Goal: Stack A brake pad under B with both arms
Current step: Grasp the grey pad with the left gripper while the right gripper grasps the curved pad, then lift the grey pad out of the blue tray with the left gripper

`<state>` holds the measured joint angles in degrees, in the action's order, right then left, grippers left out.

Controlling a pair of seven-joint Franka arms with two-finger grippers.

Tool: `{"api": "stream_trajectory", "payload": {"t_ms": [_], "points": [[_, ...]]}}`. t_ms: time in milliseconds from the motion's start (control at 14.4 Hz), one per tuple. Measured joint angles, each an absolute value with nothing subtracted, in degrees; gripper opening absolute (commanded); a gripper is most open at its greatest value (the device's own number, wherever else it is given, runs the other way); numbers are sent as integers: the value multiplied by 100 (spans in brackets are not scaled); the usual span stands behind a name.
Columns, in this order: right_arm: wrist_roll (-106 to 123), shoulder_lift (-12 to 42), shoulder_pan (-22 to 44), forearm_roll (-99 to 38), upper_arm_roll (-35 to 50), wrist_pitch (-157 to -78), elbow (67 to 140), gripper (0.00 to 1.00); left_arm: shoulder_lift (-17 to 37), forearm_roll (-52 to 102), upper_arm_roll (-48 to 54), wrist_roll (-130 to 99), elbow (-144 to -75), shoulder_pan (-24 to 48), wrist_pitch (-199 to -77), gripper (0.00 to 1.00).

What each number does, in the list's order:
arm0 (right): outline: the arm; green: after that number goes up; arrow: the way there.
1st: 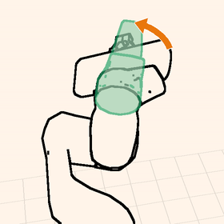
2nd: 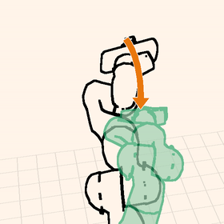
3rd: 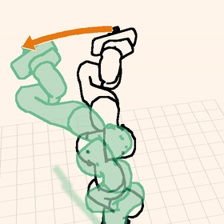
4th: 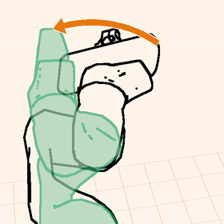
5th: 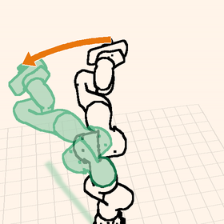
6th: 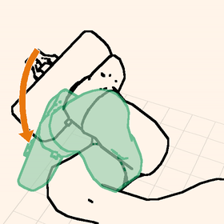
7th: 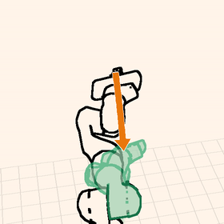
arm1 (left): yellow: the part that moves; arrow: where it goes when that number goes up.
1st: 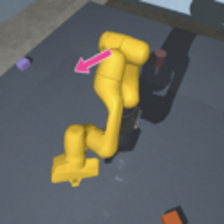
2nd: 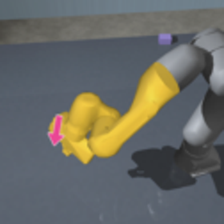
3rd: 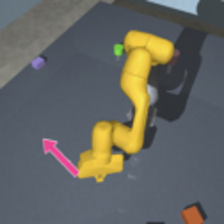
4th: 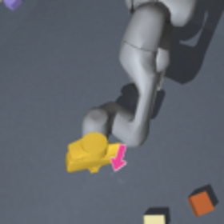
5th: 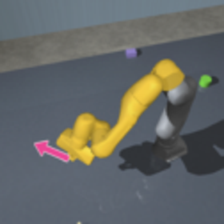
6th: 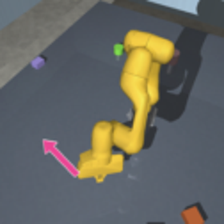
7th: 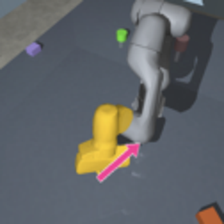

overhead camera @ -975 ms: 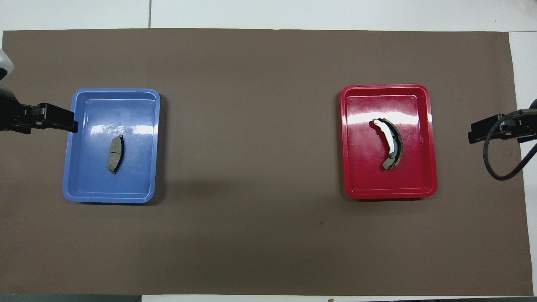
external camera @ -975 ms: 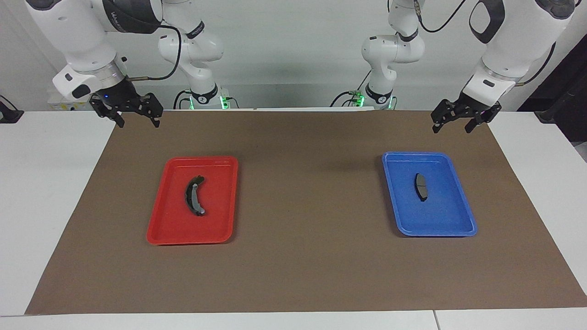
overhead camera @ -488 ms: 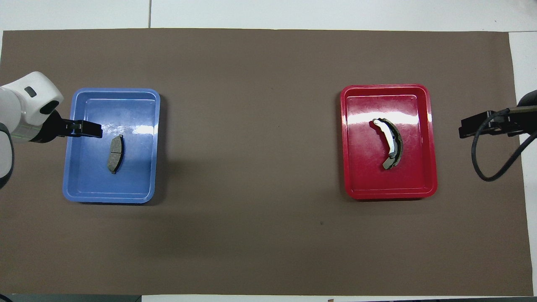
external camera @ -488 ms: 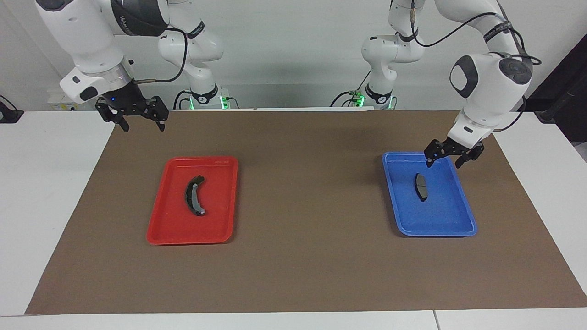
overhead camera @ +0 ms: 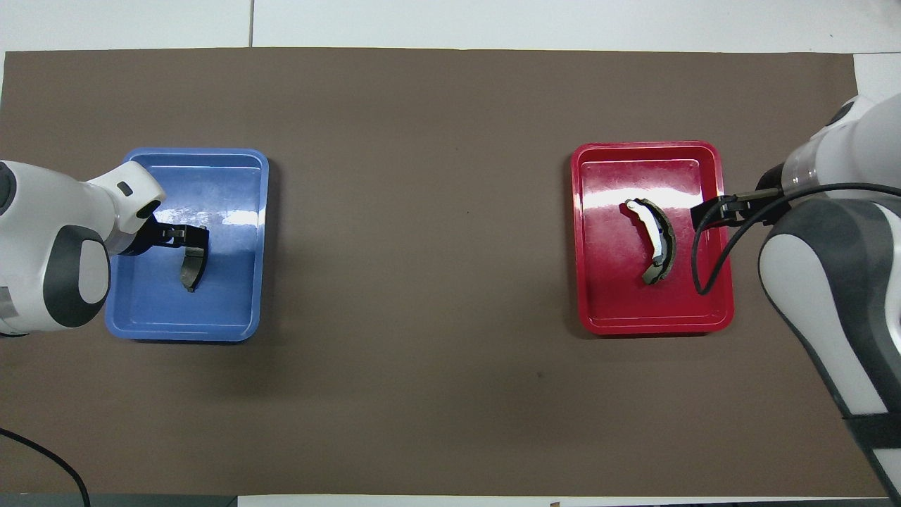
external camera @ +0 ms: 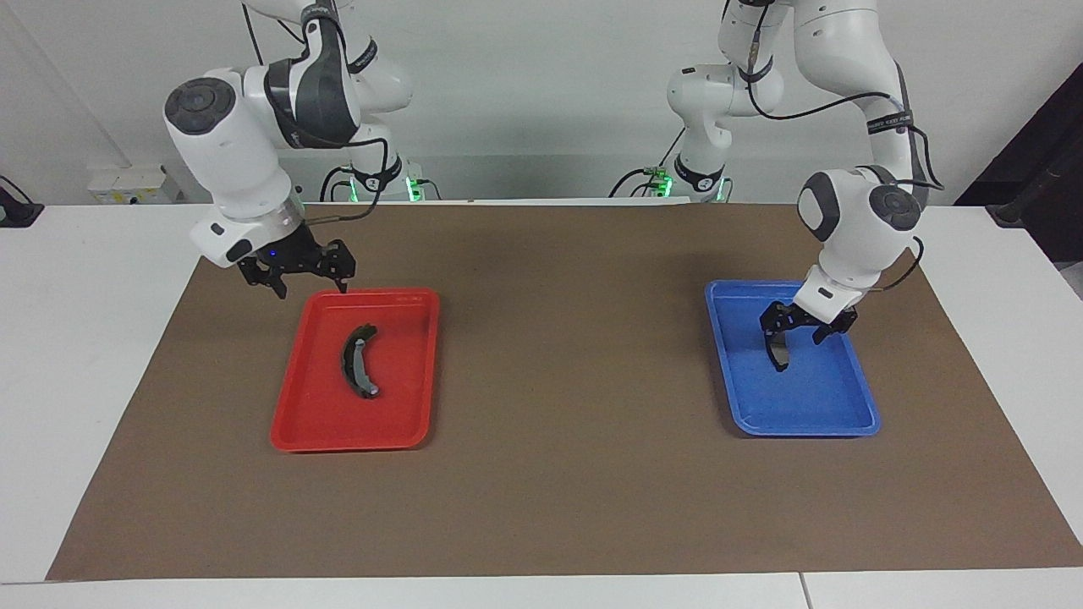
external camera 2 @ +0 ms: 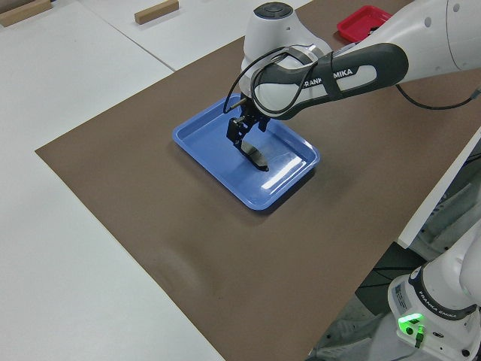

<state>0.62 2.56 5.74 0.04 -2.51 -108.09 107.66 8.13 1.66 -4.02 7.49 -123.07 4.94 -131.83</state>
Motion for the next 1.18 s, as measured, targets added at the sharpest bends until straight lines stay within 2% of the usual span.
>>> {"api": "stream_trajectory", "payload": {"t_ms": [209,348,418,557,627,697,975,1184], "points": [[62,568,555,-6,-270,-11614,11229,99,961,166,-401,739,-12474,494,-13320,97],[62,659,561,-8,-272,-12176,11639,99,1011,166,-401,719,-12604,494,-13422,91],[62,713,564,-8,-266,-12378,11801,98,1024,166,-401,714,-12633,494,-13435,75],[62,862,573,-9,-256,-12621,11949,96,1053,166,-400,714,-12641,494,-13436,28],[62,946,589,-10,-253,-12710,11970,95,1051,166,-398,714,-12634,495,-13436,11],[62,1041,607,-10,-252,-12819,11982,94,1033,166,-398,714,-12628,495,-13434,1],[62,1386,637,-13,-252,-13010,11990,83,982,165,-398,717,-12632,495,-13423,1],[62,1452,636,-13,-255,-13074,11990,75,984,165,-398,717,-12610,495,-13390,1]]}}
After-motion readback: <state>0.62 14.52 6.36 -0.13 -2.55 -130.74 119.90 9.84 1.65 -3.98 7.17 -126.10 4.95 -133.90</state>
